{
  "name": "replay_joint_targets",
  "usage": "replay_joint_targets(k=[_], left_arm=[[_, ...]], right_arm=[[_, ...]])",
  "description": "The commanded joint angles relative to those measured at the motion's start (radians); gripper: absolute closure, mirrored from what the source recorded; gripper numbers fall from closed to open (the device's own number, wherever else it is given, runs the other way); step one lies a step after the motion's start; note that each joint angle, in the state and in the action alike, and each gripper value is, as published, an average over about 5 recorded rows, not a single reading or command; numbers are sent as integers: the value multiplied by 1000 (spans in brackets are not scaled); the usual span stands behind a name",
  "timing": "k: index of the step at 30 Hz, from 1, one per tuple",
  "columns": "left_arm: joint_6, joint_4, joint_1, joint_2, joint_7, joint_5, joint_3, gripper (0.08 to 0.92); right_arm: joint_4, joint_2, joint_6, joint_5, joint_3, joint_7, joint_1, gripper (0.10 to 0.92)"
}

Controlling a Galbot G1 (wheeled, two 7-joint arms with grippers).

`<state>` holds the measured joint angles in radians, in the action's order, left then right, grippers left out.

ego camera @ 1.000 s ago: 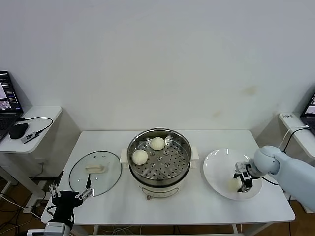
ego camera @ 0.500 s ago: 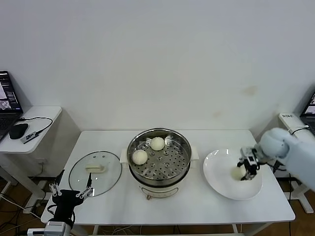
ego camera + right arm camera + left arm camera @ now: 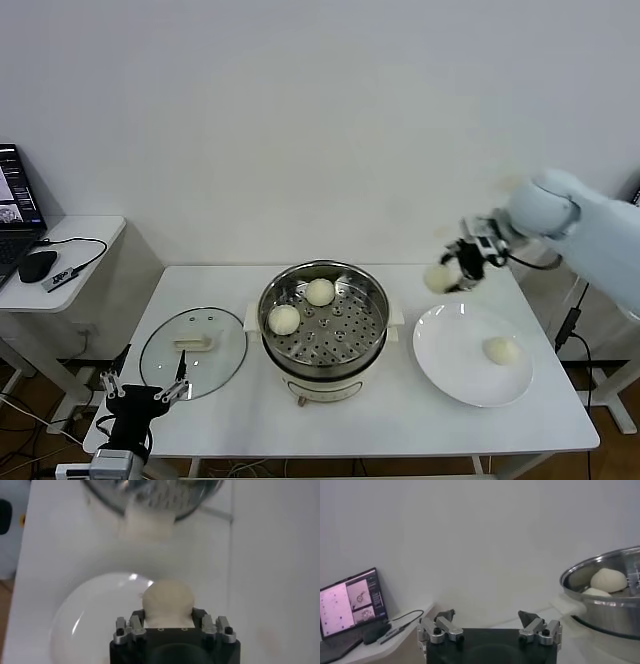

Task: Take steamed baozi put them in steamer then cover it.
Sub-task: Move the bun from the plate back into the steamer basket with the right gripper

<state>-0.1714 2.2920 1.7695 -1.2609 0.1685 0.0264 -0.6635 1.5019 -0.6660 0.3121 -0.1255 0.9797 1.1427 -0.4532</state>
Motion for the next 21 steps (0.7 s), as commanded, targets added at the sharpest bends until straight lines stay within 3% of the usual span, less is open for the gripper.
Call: replay_joint_targets(k=[1, 21], left_arm=[[1, -1, 2, -6, 1, 0, -17, 177], [3, -1, 5, -26, 2, -1, -47, 177]], right_arm=[[53, -272, -33, -117, 165, -74, -164, 432], [-49, -521, -427, 172, 327, -138, -12, 439]])
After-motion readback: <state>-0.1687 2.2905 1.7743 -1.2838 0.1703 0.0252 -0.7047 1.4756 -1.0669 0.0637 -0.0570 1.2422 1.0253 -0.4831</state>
